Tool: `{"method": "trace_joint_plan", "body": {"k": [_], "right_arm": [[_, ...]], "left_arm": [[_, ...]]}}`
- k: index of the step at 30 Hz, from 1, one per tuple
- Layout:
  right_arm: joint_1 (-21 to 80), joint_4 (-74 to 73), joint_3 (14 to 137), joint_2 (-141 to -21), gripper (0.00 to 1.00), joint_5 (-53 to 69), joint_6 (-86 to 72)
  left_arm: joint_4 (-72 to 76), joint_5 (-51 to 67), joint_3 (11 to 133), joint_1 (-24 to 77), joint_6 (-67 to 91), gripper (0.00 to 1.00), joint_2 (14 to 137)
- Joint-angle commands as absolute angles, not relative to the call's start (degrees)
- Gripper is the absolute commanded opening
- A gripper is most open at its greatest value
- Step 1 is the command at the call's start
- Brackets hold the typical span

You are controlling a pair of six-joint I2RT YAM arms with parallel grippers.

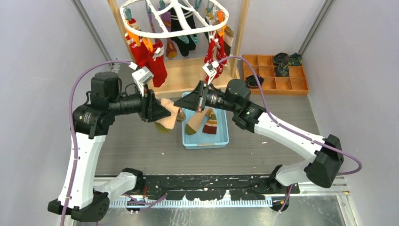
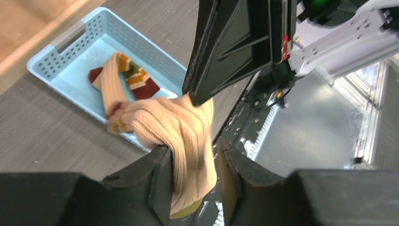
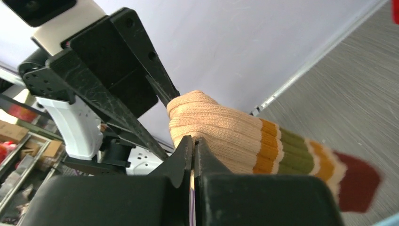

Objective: Remove the socks clipped to the hanger
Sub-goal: Place the sock in the bin.

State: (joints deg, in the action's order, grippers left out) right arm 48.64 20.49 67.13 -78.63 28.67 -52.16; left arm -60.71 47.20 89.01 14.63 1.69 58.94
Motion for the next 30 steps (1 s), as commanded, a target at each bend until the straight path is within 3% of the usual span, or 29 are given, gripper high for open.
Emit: {"method": "trace_joint_plan", "body": {"k": [1, 3, 5, 6, 18, 25, 27, 30], "right_arm": [[47.5, 11.8, 67.7, -73.1, 0.01, 23.8, -47.5], [45.4, 10.1, 66.5, -71.5, 0.00, 23.3, -47.8], [43.0, 7.9, 65.3, -70.1, 0.00, 22.2, -47.6], [41.6, 6.2, 64.9, -69.3, 0.01, 21.4, -46.8], [35.9, -1.9, 61.6, -81.4, 0.01, 11.2, -37.8], [40.8, -3.2, 60.3, -89.2, 0.01, -13.8, -29.1], [44.2, -4.5, 61.6, -90.4, 0.09, -19.0, -26.2], [46.2, -4.6, 62.6, -88.3, 0.43, -22.1, -24.8]], "left_arm": [[-60.7, 46.1, 89.5, 14.9, 0.3, 0.57, 57.9], [-61.7, 44.9, 89.1, 14.9, 0.3, 0.73, 57.9], [-62.4, 42.9, 88.8, 14.9, -1.1, 0.97, 58.1], [-62.8, 41.5, 88.8, 14.9, -1.5, 1.00, 58.3], [-71.1, 25.3, 87.5, 13.5, -4.7, 1.00, 62.8], [-69.3, 31.6, 84.3, 4.2, -5.7, 1.00, 62.1], [-69.7, 33.5, 85.9, 1.3, -6.4, 1.00, 62.7], [-70.9, 38.4, 89.6, -5.4, -7.4, 1.00, 64.5]]}}
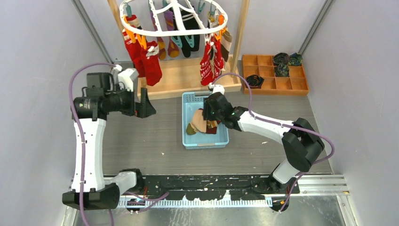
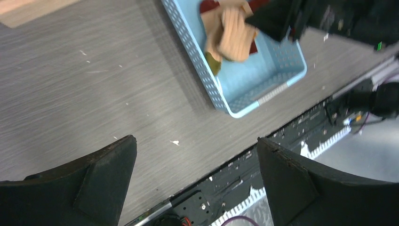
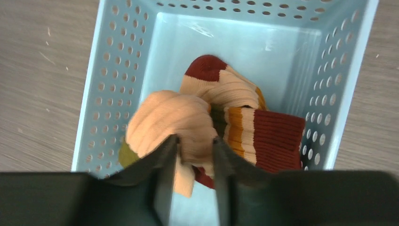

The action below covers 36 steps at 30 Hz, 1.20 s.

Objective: Remove the socks clipped to the hanger
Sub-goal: Place the sock in the bin, then remove the sock from the hanger.

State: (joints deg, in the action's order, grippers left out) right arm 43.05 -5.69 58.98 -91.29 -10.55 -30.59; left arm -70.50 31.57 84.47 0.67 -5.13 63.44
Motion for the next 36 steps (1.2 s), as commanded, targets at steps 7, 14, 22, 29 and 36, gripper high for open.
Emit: {"method": "trace_joint_plan", "body": {"k": [7, 14, 22, 29, 36], "right_arm": [[48.0, -5.8, 75.4, -85.0, 0.87, -13.0, -21.2], [49.7, -0.3, 90.8, -95.5, 1.00, -4.2, -18.5], [52.1, 9.0, 103.9, -109.0, 1.00, -6.2, -15.4], [54.4, 11.4, 112.2, -117.9, 1.00, -13.4, -10.1], [54.9, 9.8, 119.6, -123.5, 0.83, -17.3, -8.6]], "left_arm": [[-73.4, 44.4, 97.1, -14.3, -7.9, 1.00, 70.2], [-73.9, 45.0, 100.6, -15.4, -4.5, 1.00, 71.1], [-77.5, 42.3, 104.8, -16.9, -5.7, 1.00, 72.7], [-79.0, 43.7, 107.0, -22.5, -6.2, 1.00, 75.4], [-81.4, 47.5, 108.6, -26.3, -8.5, 1.00, 77.0]]}}
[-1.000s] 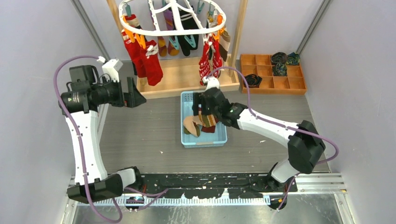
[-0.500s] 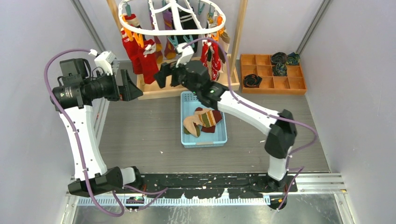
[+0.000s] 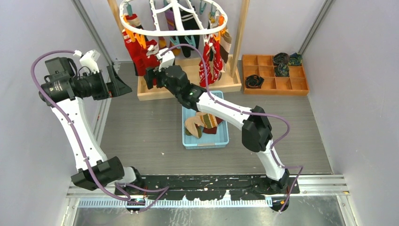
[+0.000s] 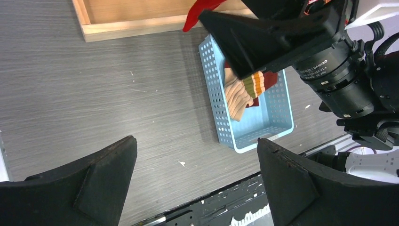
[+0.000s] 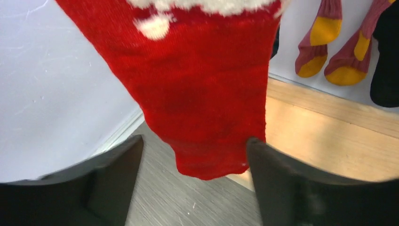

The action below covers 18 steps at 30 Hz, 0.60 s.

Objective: Remove the socks clipped to the hanger
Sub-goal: Remove the sock from the hanger.

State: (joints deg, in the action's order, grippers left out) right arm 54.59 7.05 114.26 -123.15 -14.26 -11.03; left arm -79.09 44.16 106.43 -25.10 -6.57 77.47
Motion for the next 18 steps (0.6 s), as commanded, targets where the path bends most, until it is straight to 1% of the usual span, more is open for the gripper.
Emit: {"method": "trace_joint_plan", "body": {"k": [1, 2, 3, 4, 5, 6, 7, 8, 13, 18], "right_arm": [[54.9, 9.1, 120.3, -123.6, 0.71, -17.2, -8.5], [54.9, 8.8, 120.4, -123.4, 0.55, -17.2, -8.5], [54.9, 8.9, 120.0, -122.8, 0.36, -17.2, -8.5], [54.9, 9.0, 119.4, -122.2, 0.19, -17.3, -8.6], [54.9, 9.2, 118.6, -121.3, 0.11, -17.2, -8.6], [54.9, 9.4, 117.6, -120.3, 0.05, -17.0, -8.6], [54.9, 9.7, 116.6, -119.4, 0.01, -16.4, -8.7], [54.8, 10.0, 115.3, -118.1, 0.01, -15.7, -8.8], [55.0, 10.5, 108.0, -110.8, 0.01, -11.2, -11.2], [55.0, 11.4, 97.3, -100.6, 0.01, -4.5, -15.5]], "left_arm": [[-81.5, 47.6, 108.3, -26.3, -8.7, 1.00, 76.8], [-81.5, 48.2, 107.8, -26.3, -9.0, 1.00, 76.5], [-81.5, 48.8, 107.2, -26.3, -9.3, 1.00, 76.3], [-81.5, 49.2, 106.6, -26.3, -9.5, 1.00, 76.2], [-81.5, 49.7, 106.2, -26.3, -9.7, 1.00, 76.1], [-81.7, 50.2, 105.9, -26.3, -9.9, 1.00, 76.1], [-81.8, 50.6, 105.8, -26.3, -10.2, 1.00, 76.1], [-82.0, 51.1, 105.7, -26.3, -10.3, 1.00, 76.1], [-82.5, 54.9, 105.2, -26.3, -10.6, 0.99, 75.8], [-81.6, 60.1, 104.0, -24.3, -8.9, 0.98, 74.5]]}}
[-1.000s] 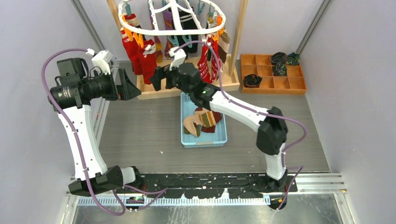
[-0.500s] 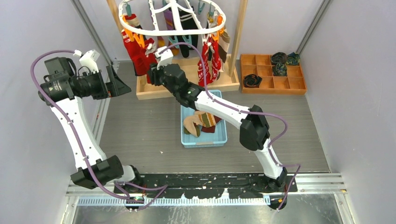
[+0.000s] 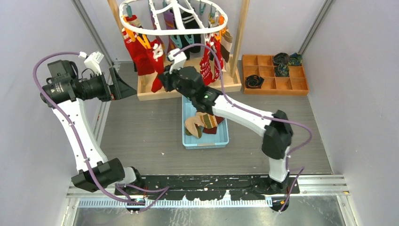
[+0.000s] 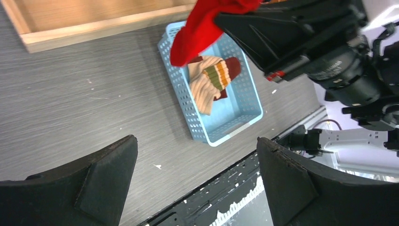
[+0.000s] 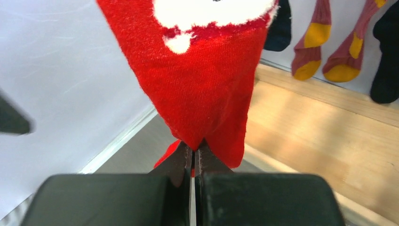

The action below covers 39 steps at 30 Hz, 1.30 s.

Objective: Remove the socks clipped to the hanger
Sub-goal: Remove the sock from the hanger.

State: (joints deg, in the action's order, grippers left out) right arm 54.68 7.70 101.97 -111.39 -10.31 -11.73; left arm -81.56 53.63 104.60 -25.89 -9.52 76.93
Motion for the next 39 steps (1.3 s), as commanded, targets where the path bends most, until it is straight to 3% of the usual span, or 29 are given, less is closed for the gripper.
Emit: {"method": "trace_joint_plan", "body": {"k": [1, 10, 20, 30, 35, 37, 39], "right_arm": [[54.9, 11.6, 95.4, -98.8, 0.01, -3.4, -16.5], [54.9, 11.2, 83.8, -86.4, 0.01, 6.6, -24.2], [55.0, 12.9, 77.8, -80.1, 0.01, 12.7, -35.5], [55.0, 17.0, 76.4, -79.3, 0.04, 11.3, -44.2], [55.0, 16.9, 76.3, -79.0, 0.05, 10.4, -45.6], [55.0, 16.9, 76.4, -79.1, 0.07, 10.7, -46.2], [55.0, 16.1, 76.6, -78.9, 0.11, 10.4, -46.5]], "left_arm": [[-80.8, 60.4, 103.8, -22.9, -8.4, 0.97, 74.2], [-67.0, 62.3, 100.0, -10.6, 5.1, 0.97, 70.4], [-63.8, 61.7, 93.2, -1.2, 5.3, 0.95, 67.5], [-63.1, 56.4, 92.4, 6.0, 4.4, 0.83, 68.5], [-61.4, 52.6, 90.3, 7.7, 3.8, 0.63, 67.2], [-60.5, 50.5, 89.8, 8.4, 3.7, 0.48, 66.7], [-59.4, 48.5, 89.4, 9.0, 4.1, 0.26, 66.3]]}}
